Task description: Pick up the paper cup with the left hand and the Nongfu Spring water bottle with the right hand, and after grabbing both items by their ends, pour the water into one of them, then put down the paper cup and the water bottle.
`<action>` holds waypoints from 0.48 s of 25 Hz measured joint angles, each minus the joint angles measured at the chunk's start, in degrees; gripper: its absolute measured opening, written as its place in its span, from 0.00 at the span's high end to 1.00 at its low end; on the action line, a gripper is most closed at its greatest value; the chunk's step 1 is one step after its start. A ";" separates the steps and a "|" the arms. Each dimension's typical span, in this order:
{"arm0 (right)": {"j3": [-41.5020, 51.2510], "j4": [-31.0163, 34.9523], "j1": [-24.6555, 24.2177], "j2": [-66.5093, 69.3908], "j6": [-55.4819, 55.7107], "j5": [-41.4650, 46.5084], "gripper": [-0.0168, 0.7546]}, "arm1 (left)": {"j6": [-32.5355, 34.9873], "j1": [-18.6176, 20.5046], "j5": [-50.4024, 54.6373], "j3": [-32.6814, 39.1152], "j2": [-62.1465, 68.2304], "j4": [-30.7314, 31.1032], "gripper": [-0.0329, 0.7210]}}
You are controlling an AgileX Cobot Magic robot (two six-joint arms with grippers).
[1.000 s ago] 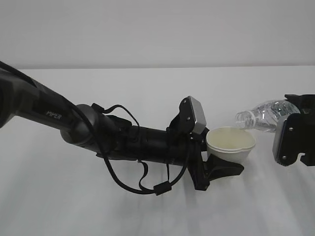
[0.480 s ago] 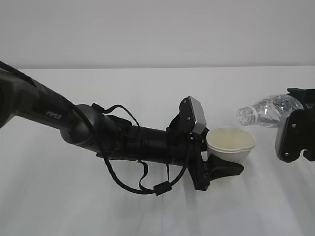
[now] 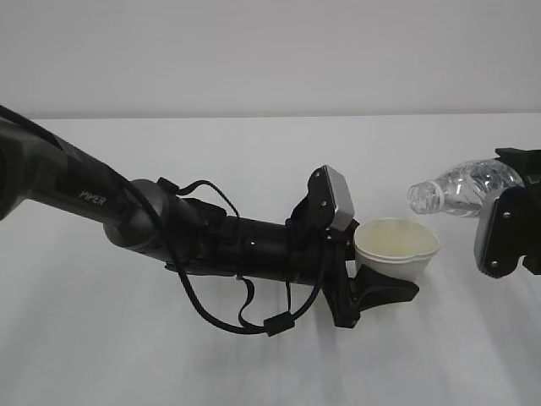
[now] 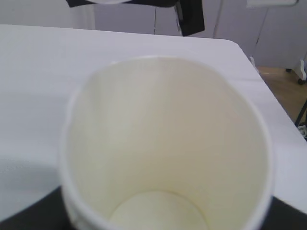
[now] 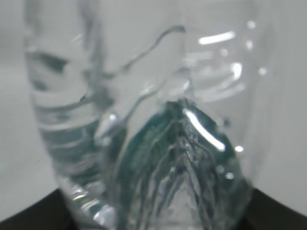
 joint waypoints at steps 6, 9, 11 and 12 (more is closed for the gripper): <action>0.00 0.00 0.00 -0.25 -0.22 0.52 0.45 | 0.00 0.00 0.00 0.00 0.00 0.00 0.38; 0.00 0.00 0.00 -0.61 -0.57 0.77 0.45 | 0.00 0.00 0.00 0.00 0.00 0.00 0.38; 0.00 0.00 0.00 -0.71 -1.07 0.77 0.45 | 0.00 0.00 0.00 0.00 0.00 0.00 0.38; 0.00 0.00 0.00 -0.71 -1.32 0.77 0.45 | 0.00 0.00 0.00 0.00 0.00 0.00 0.38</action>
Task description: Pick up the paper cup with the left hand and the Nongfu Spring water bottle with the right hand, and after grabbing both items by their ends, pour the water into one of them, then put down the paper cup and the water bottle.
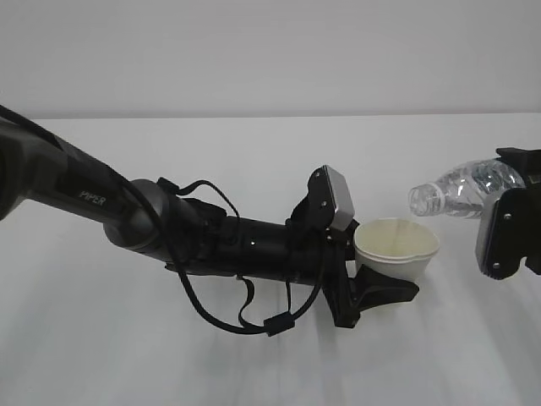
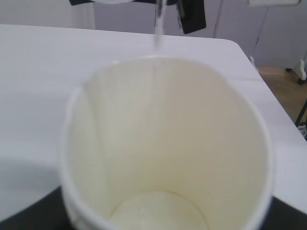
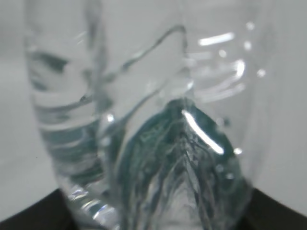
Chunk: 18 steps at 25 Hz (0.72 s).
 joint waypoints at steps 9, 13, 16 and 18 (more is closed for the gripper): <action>0.00 0.17 0.00 0.00 -1.17 0.09 0.45 | -0.70 0.00 0.00 0.00 0.00 0.04 0.38; 0.02 0.82 0.00 0.00 -1.66 0.09 0.45 | -0.97 0.00 0.00 0.00 0.00 0.26 0.38; 0.02 0.81 0.00 0.00 -2.01 0.09 0.45 | -1.23 0.00 0.00 0.00 0.00 0.39 0.38; 0.02 0.91 0.00 0.00 -2.23 0.09 0.45 | -1.37 0.00 0.00 0.00 0.00 0.39 0.38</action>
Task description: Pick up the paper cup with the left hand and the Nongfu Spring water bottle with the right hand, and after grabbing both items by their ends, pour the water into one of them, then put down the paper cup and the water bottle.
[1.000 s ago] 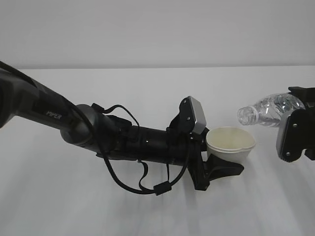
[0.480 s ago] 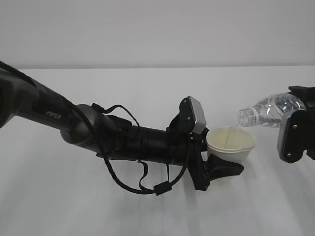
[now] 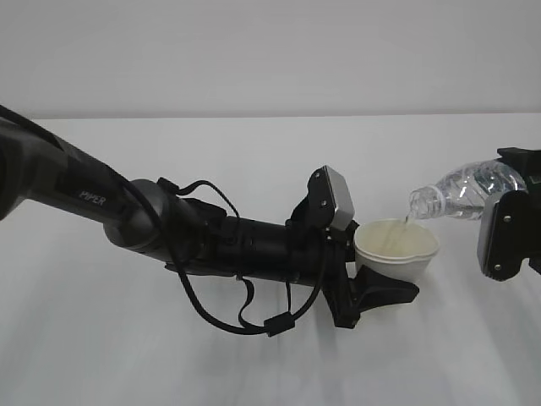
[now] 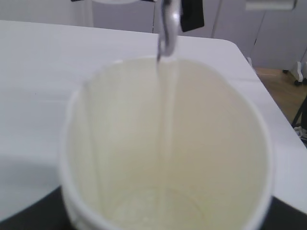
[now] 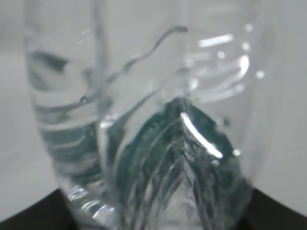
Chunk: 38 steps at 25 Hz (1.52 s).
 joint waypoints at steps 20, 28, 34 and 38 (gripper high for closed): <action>0.00 0.00 0.00 0.00 -0.69 0.00 0.45 | -0.57 0.00 -1.27 0.00 0.00 0.11 0.38; 0.00 0.00 0.00 0.00 -1.53 0.00 0.45 | -0.57 0.00 -1.27 0.00 0.00 0.11 0.38; 0.00 0.00 0.00 -0.13 -1.73 0.00 0.45 | -0.57 0.00 -1.27 0.00 0.00 0.11 0.38; 0.00 0.00 0.00 -0.12 -1.75 0.00 0.45 | -0.57 0.00 -1.27 0.00 0.00 0.11 0.38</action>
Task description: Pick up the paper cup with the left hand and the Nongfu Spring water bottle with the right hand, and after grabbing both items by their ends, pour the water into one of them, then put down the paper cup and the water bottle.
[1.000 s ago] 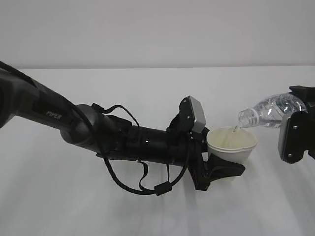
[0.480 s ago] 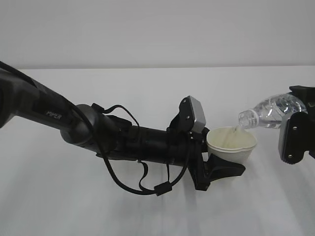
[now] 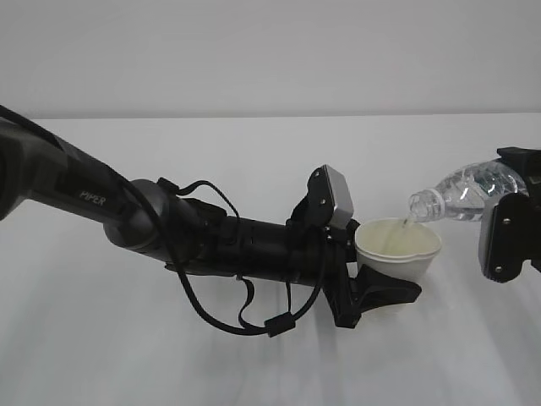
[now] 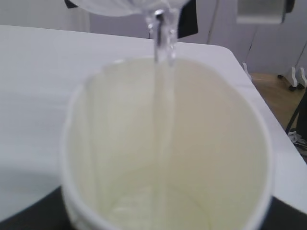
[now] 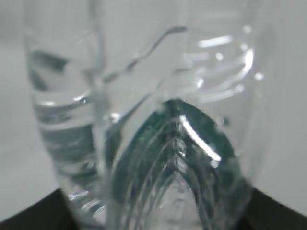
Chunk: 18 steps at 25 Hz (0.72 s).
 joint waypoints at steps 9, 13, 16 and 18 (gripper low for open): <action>0.00 0.00 0.00 0.00 -0.80 0.00 0.45 | 0.00 0.00 0.00 0.00 0.00 0.10 0.38; 0.00 0.00 0.00 0.00 -1.37 0.00 0.45 | 0.00 0.00 0.00 0.00 0.00 0.10 0.38; 0.00 0.00 0.00 0.00 -1.52 0.00 0.45 | -0.08 0.00 0.00 0.00 0.00 0.10 0.38; 0.00 0.00 0.00 0.00 -1.52 0.00 0.45 | -0.08 0.00 0.00 0.00 0.00 0.10 0.38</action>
